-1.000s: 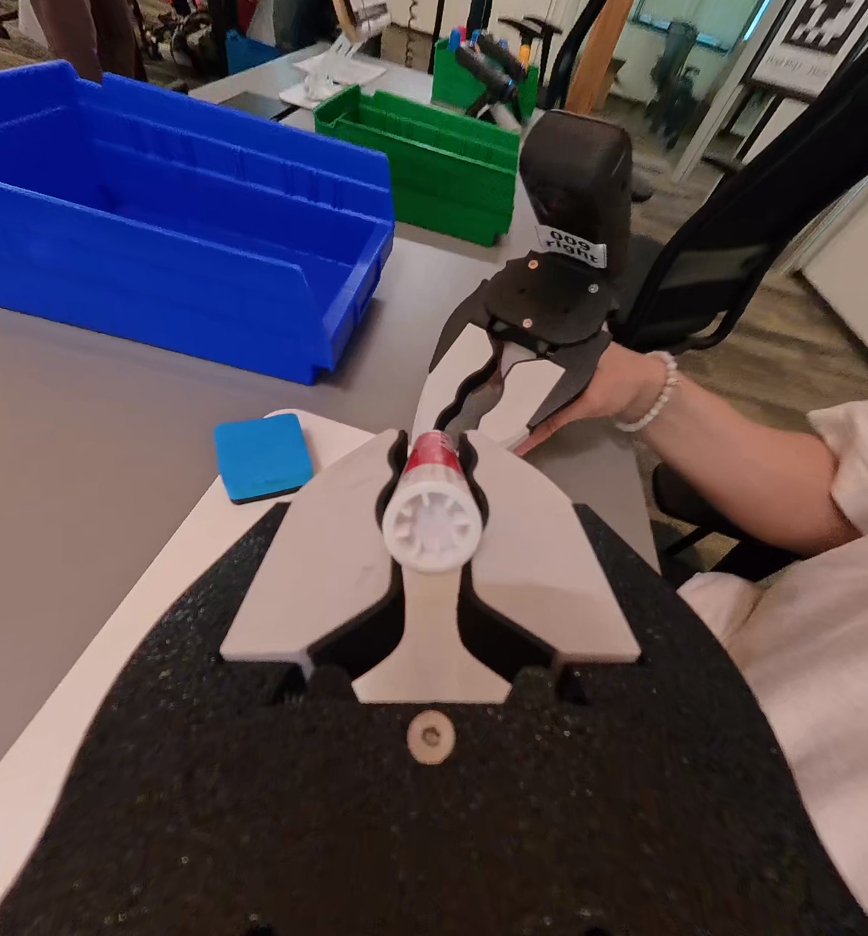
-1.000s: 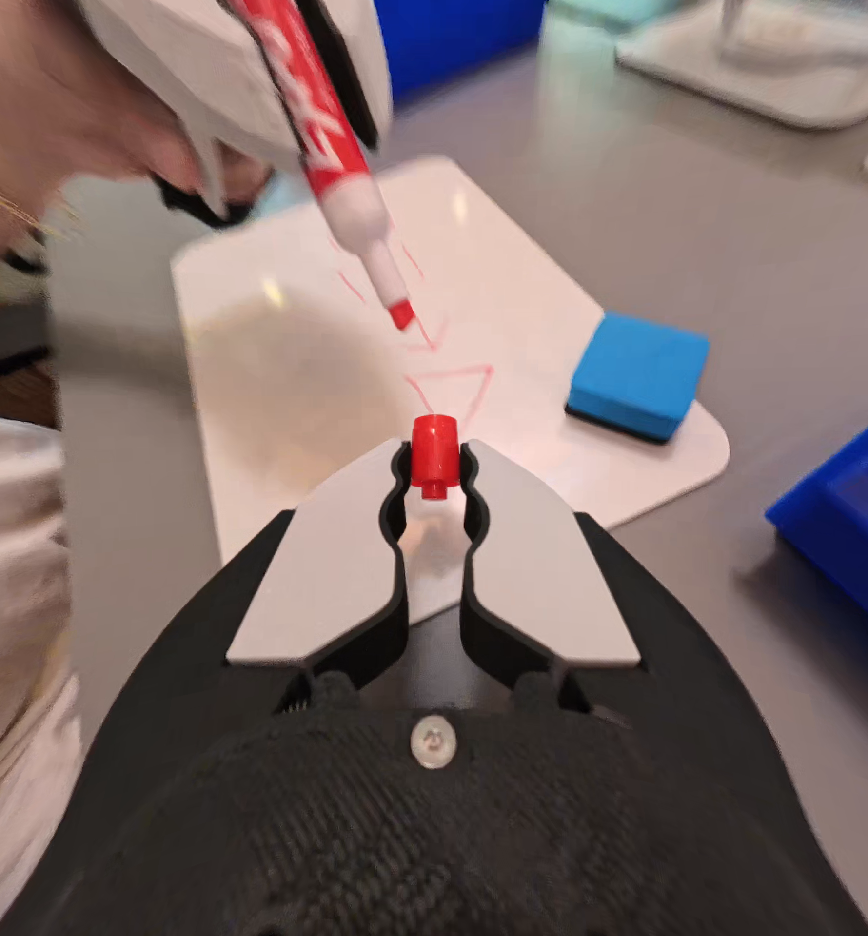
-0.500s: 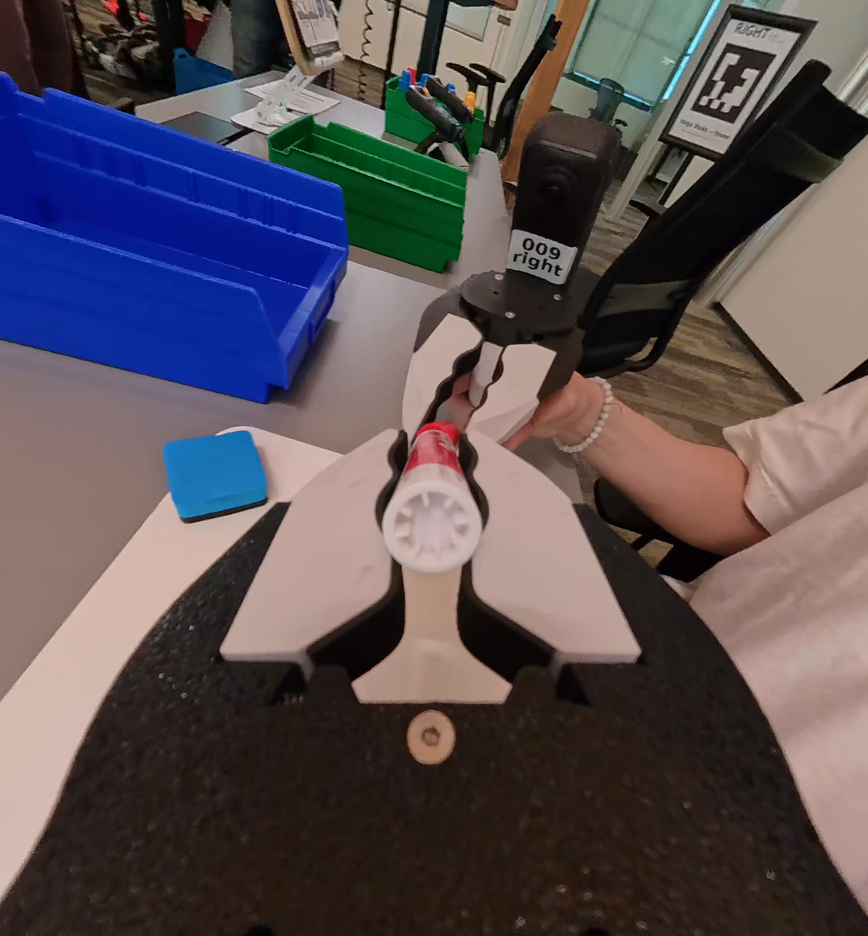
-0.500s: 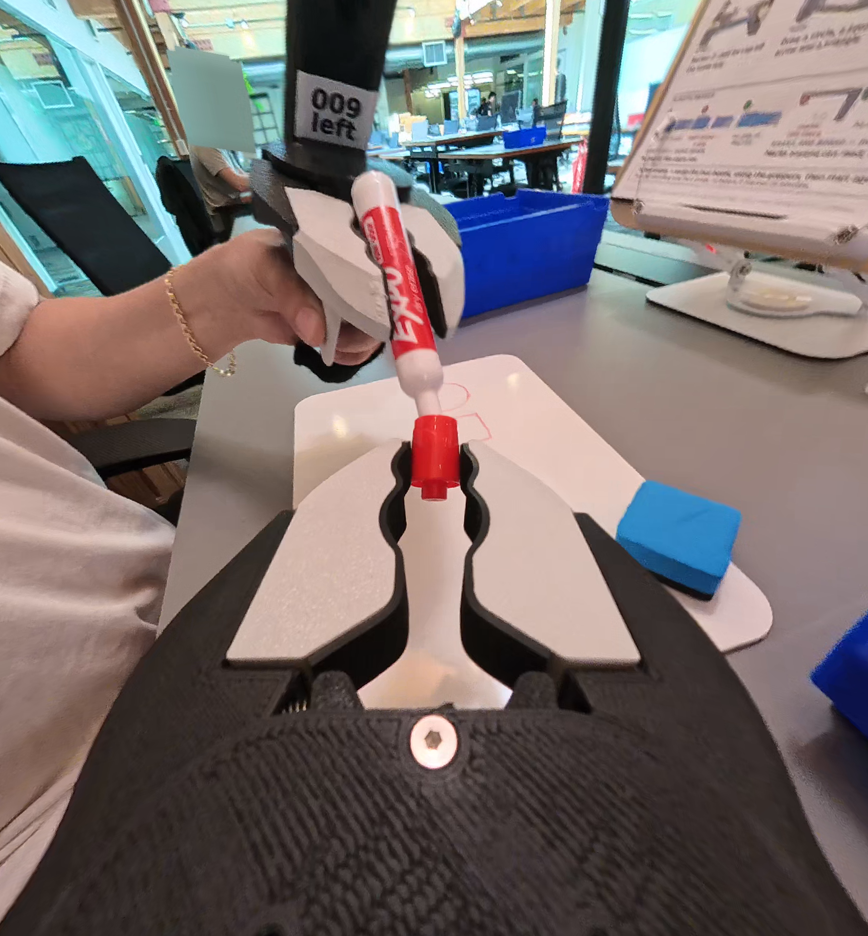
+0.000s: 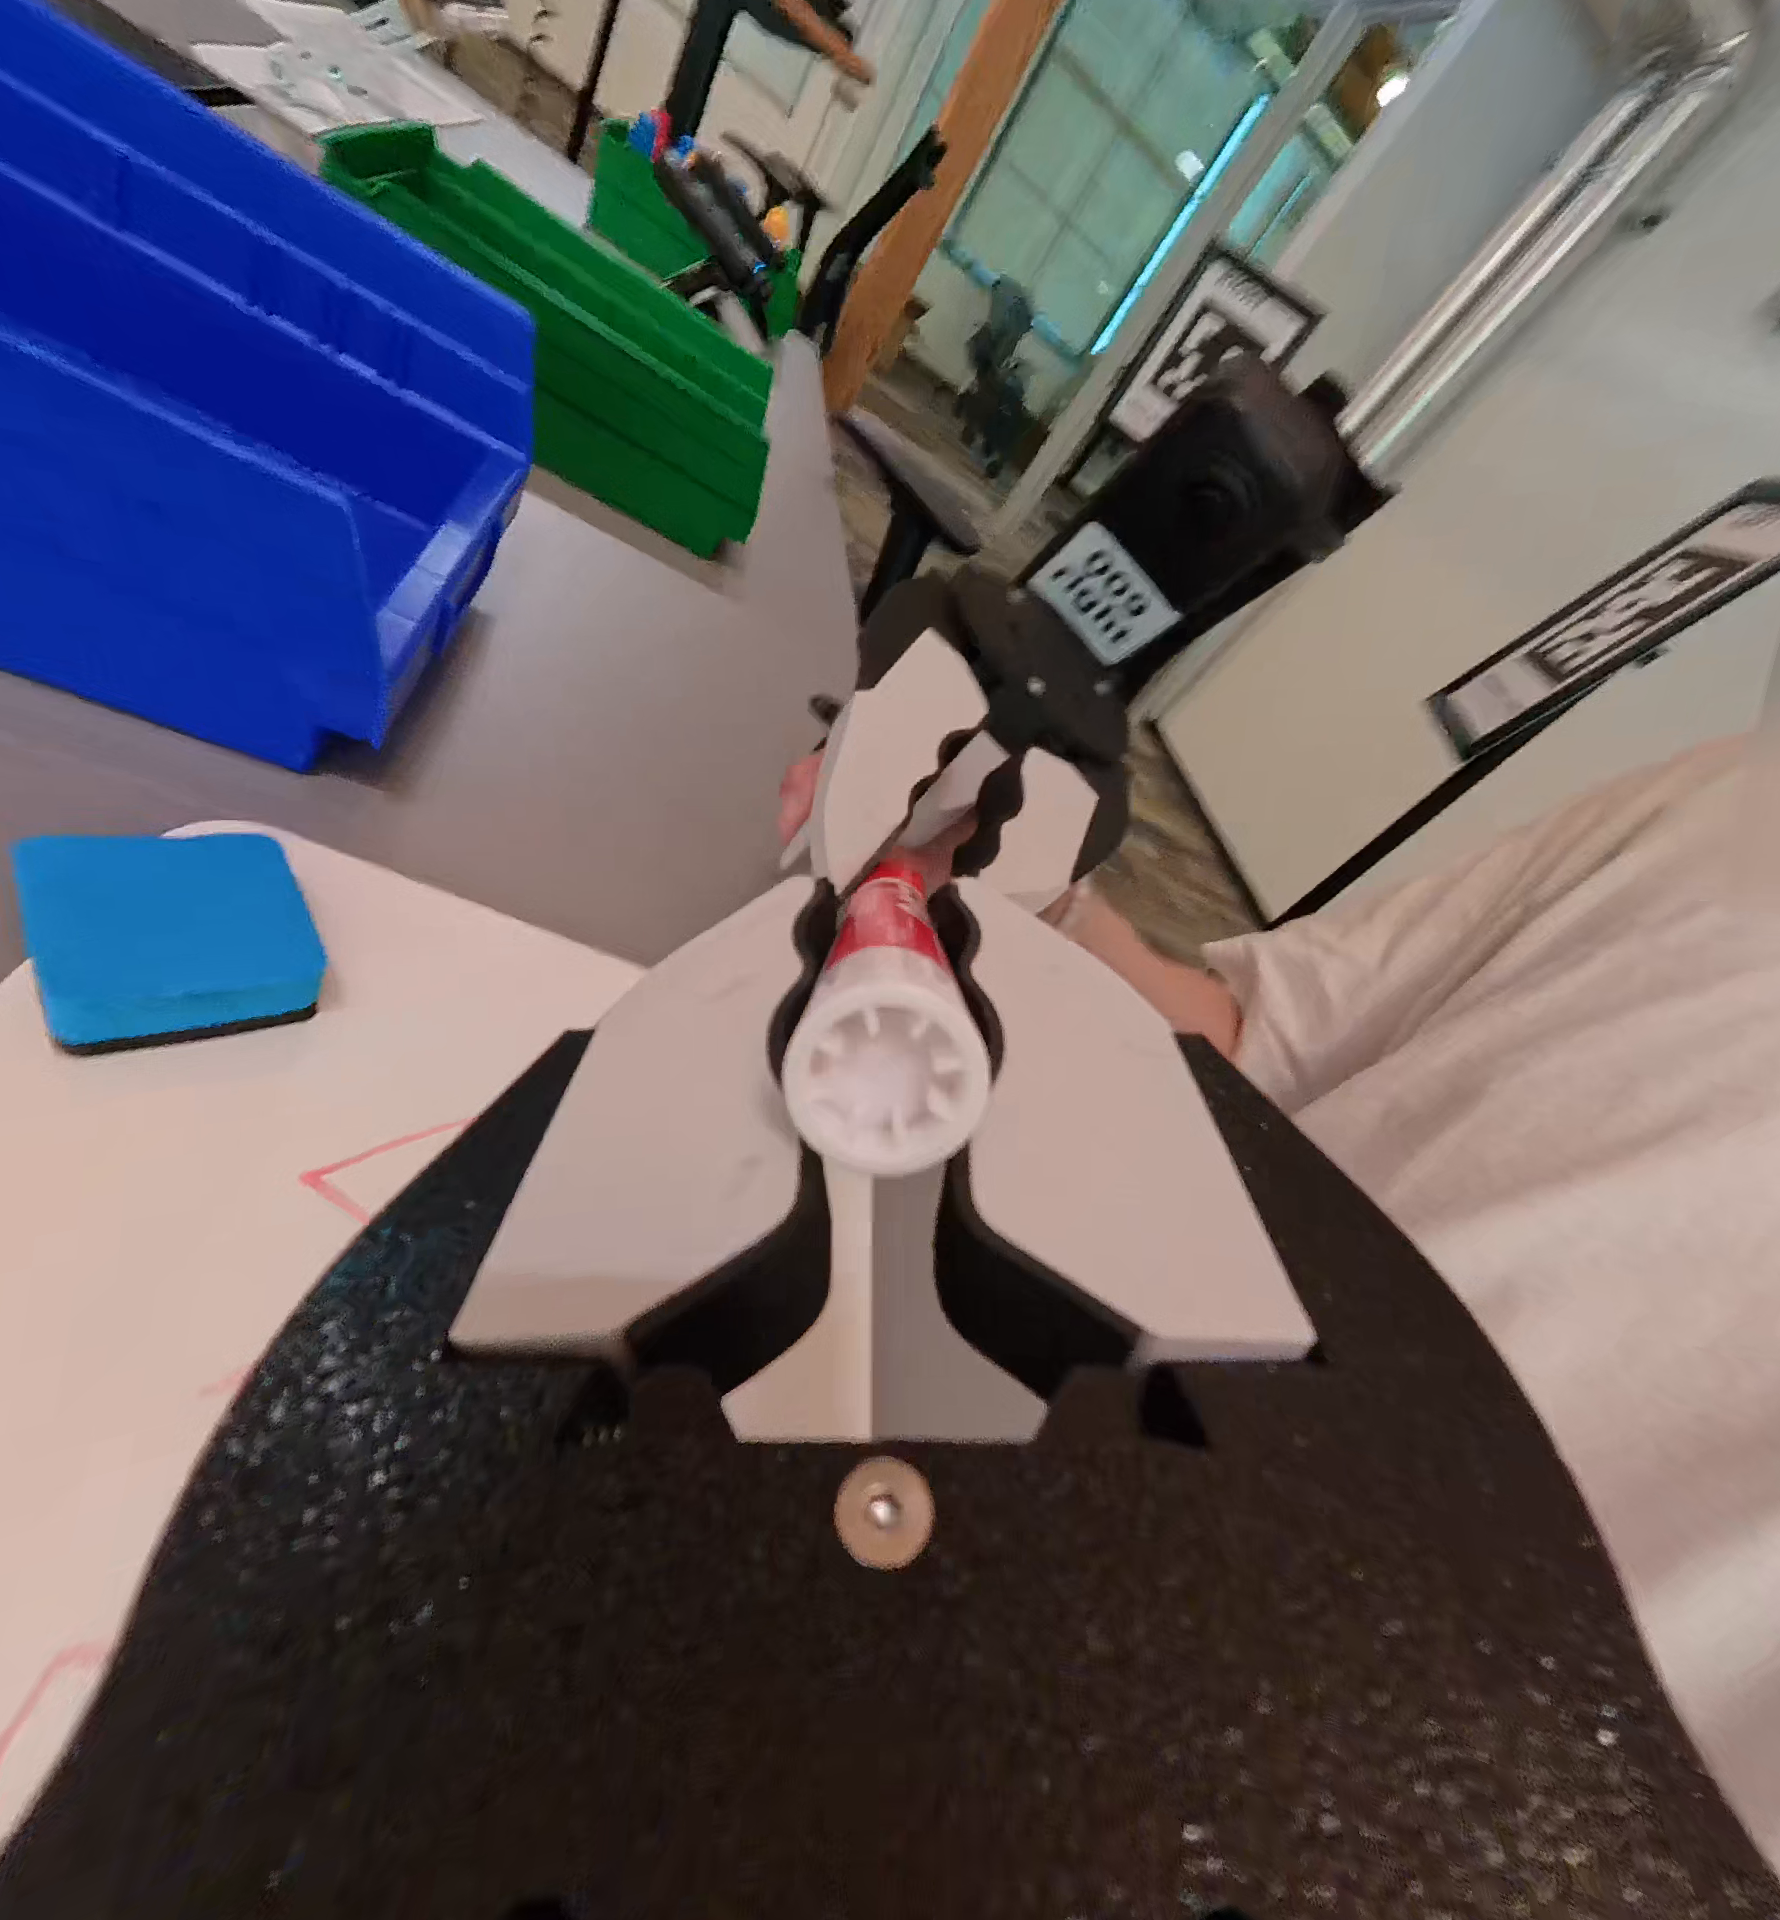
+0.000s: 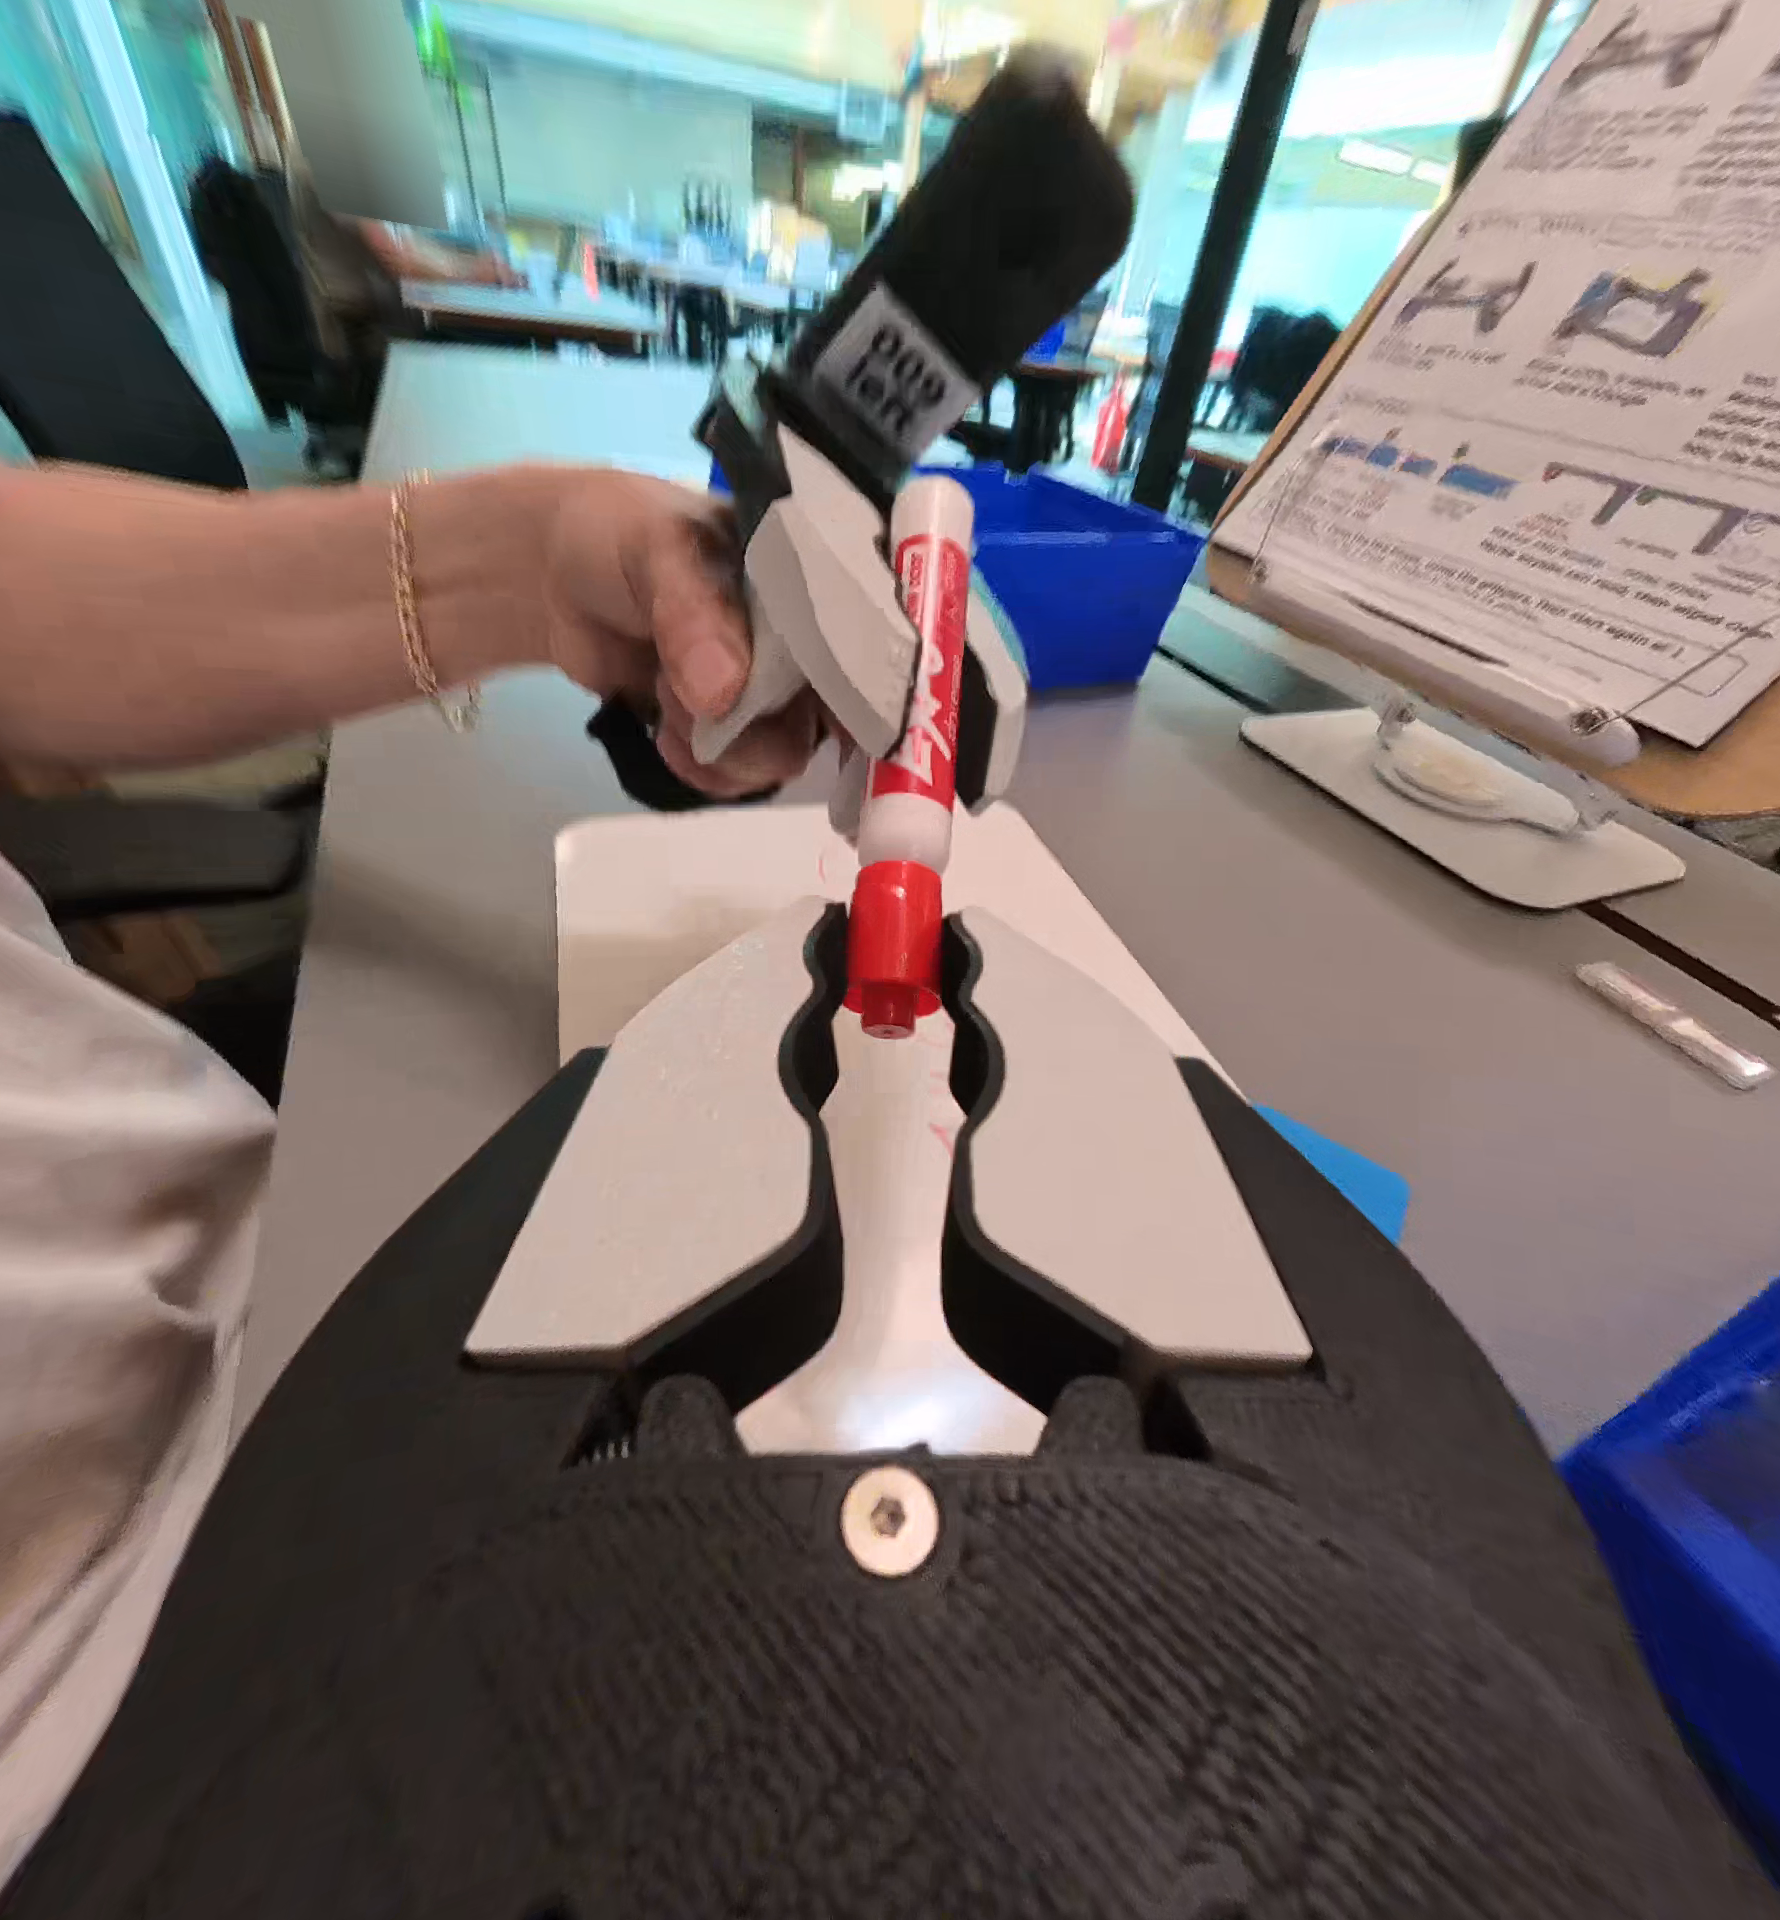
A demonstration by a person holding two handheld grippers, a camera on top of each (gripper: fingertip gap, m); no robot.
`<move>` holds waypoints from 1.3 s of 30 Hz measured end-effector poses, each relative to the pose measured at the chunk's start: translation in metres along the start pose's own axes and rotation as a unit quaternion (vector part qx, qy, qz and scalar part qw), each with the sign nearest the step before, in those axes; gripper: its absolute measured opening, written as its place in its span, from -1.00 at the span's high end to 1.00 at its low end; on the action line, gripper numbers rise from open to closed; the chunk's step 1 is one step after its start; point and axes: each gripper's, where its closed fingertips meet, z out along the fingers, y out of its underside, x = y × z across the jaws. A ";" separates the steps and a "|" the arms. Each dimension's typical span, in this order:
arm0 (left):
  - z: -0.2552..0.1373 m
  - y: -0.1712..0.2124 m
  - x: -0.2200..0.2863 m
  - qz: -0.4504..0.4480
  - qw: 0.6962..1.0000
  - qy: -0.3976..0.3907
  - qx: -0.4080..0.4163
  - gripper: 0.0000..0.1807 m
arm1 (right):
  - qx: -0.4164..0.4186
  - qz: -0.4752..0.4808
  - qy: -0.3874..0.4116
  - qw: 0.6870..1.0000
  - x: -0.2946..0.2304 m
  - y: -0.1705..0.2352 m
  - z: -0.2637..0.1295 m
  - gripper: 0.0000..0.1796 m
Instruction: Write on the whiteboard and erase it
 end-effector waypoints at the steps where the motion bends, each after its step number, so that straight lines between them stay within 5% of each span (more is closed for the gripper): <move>1: -0.001 -0.004 0.001 -0.007 1.000 0.008 0.011 0.79 | 0.005 0.009 0.001 1.000 0.002 -0.002 0.001 0.80; 7: -0.001 -0.005 -0.007 -0.019 0.999 0.004 0.039 0.78 | 0.012 0.047 -0.003 0.999 0.004 0.003 0.006 0.80; 14: -0.002 -0.015 -0.002 -0.032 0.994 0.030 0.096 0.78 | 0.160 0.169 -0.027 0.972 0.013 -0.026 -0.008 0.83; 16: 0.027 0.031 -0.006 0.003 0.999 0.000 -0.042 0.79 | 0.182 0.187 -0.072 0.963 0.003 -0.041 0.008 1.00; 18: 0.066 0.086 -0.010 0.081 0.981 -0.047 -0.173 0.79 | 0.064 0.089 -0.071 0.991 -0.021 -0.026 0.037 0.98; 22: 0.033 0.045 -0.064 0.054 0.983 -0.164 -0.065 0.78 | 0.023 0.019 0.145 0.989 0.038 -0.045 -0.034 0.99; 25: 0.002 0.016 -0.082 0.059 0.979 -0.196 -0.006 0.78 | 0.070 0.046 0.203 0.976 0.061 -0.056 -0.077 0.90; 28: -0.008 -0.008 -0.074 0.040 0.984 -0.160 0.066 0.79 | 0.081 0.060 0.177 0.979 0.063 -0.046 -0.071 0.73; 35: -0.007 -0.031 -0.028 -0.014 0.987 -0.014 0.160 0.79 | 0.030 0.043 0.055 0.997 0.035 -0.011 -0.007 0.67; 39: -0.014 -0.034 -0.022 -0.020 0.984 -0.003 0.175 0.79 | 0.038 0.014 0.053 0.998 0.036 -0.019 -0.002 0.69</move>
